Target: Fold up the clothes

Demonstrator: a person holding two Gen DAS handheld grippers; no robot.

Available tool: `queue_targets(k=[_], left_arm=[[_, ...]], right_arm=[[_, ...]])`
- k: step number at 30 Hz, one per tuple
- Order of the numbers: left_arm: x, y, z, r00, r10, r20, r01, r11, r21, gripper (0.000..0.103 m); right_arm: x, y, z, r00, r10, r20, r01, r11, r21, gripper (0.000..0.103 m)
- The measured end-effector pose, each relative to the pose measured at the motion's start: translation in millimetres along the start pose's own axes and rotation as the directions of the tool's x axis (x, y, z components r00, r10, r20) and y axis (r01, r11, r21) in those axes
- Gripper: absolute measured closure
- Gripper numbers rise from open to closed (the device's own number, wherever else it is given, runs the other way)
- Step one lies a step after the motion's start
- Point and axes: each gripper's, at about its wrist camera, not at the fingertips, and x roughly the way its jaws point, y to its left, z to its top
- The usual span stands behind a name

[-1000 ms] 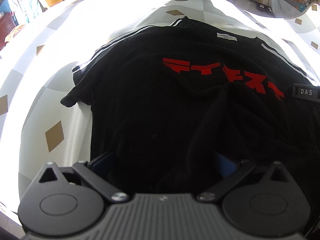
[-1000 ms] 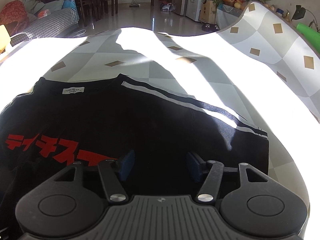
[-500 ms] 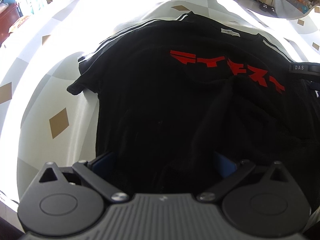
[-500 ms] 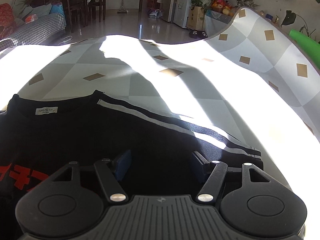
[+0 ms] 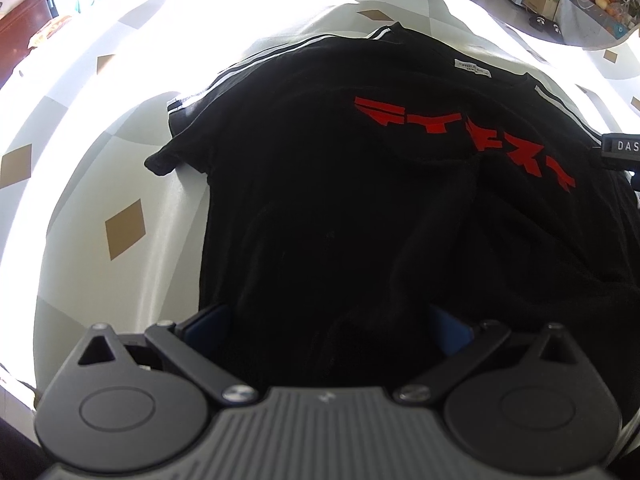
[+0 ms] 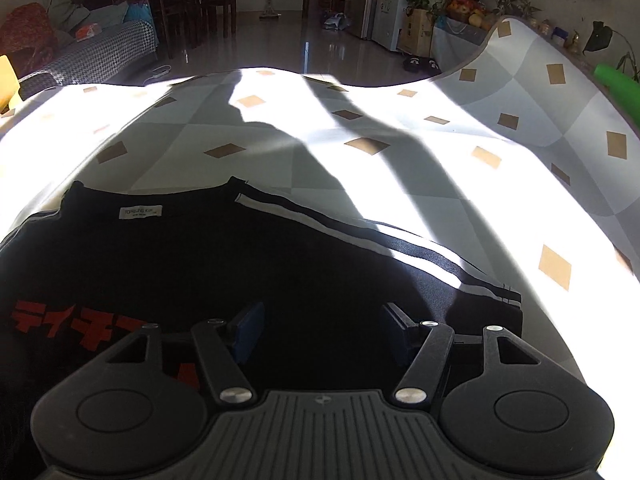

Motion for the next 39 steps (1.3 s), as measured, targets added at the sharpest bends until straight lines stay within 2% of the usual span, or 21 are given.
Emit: queue_targets(k=[8, 18, 24, 32, 37, 39], left_arm=[[1, 5, 5, 1.0, 0.003, -0.011, -0.003, 0.998, -0.063, 0.0], [-1, 14, 8, 1.0, 0.029, -0.007, -0.03, 0.994, -0.106, 0.0], [2, 22, 10, 1.0, 0.019, -0.024, -0.022, 0.989, -0.147, 0.0], [12, 23, 22, 0.998, -0.006, -0.056, -0.003, 0.987, -0.159, 0.0], [14, 19, 27, 0.998, -0.01, -0.065, 0.001, 0.989, -0.146, 0.0], [13, 17, 29, 0.998, -0.01, -0.067, 0.0, 0.99, -0.141, 0.0]], right_arm=[[-37, 12, -25, 0.992, 0.118, -0.035, -0.12, 0.99, -0.079, 0.041], [-72, 31, -58, 0.978, 0.201, -0.054, -0.208, 0.961, -0.181, 0.042], [-89, 46, -77, 0.955, 0.283, -0.092, -0.297, 0.922, -0.248, 0.042], [-101, 64, -109, 0.902, 0.379, -0.205, -0.428, 0.842, -0.328, 0.042], [-97, 74, -125, 0.902, 0.359, -0.239, -0.427, 0.816, -0.39, 0.042], [-99, 77, -133, 0.912, 0.346, -0.219, -0.408, 0.802, -0.435, 0.041]])
